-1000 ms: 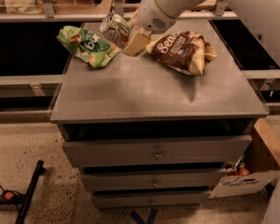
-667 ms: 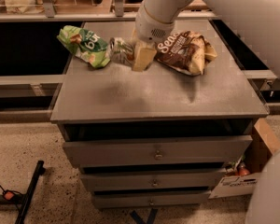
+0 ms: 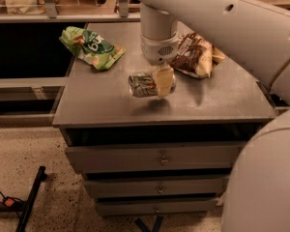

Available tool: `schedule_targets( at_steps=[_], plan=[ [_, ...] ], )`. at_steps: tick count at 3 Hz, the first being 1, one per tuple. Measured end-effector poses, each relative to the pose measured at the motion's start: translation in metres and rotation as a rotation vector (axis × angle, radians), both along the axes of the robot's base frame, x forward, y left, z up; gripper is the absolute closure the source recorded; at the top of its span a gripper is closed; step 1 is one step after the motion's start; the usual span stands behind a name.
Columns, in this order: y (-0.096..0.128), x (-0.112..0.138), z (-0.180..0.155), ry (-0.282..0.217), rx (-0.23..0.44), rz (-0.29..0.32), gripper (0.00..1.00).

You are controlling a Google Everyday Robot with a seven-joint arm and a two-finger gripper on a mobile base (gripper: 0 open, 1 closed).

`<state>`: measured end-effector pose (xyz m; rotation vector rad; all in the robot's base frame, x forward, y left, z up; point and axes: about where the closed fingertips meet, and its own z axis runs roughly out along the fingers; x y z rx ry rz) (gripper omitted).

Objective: Knock 7up can over

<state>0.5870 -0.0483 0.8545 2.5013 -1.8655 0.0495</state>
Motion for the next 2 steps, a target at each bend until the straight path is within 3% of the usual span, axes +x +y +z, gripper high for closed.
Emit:
schedule_targets(
  at_steps=[2],
  plan=[
    [0.0063,0.0129,-0.0029,-0.046,0.019,0.003,0.00]
  ],
)
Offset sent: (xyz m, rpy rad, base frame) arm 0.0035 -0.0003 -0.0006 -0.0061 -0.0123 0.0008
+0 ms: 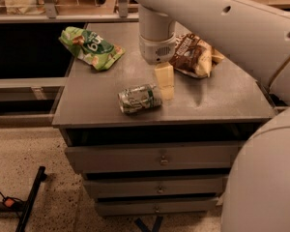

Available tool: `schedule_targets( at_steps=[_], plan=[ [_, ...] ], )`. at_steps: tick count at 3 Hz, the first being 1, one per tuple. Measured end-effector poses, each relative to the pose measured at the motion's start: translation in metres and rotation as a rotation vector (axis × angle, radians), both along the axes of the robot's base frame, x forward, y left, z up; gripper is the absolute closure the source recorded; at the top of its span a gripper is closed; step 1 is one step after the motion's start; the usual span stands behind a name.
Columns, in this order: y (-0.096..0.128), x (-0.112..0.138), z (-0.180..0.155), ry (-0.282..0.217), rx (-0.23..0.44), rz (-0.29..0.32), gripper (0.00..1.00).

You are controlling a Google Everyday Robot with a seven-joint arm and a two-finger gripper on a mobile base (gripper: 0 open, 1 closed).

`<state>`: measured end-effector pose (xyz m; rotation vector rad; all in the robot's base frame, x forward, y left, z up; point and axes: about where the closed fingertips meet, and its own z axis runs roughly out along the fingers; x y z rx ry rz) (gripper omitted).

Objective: Knock 7up can over

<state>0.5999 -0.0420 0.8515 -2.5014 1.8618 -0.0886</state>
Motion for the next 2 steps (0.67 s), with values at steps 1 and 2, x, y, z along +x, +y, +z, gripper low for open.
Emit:
schedule_targets(
  at_steps=[1,2],
  plan=[
    [0.0006,0.0019,-0.0030,-0.005,0.027,0.015,0.00],
    [0.0006,0.0020,-0.0030,-0.005,0.027,0.015,0.00]
  ],
)
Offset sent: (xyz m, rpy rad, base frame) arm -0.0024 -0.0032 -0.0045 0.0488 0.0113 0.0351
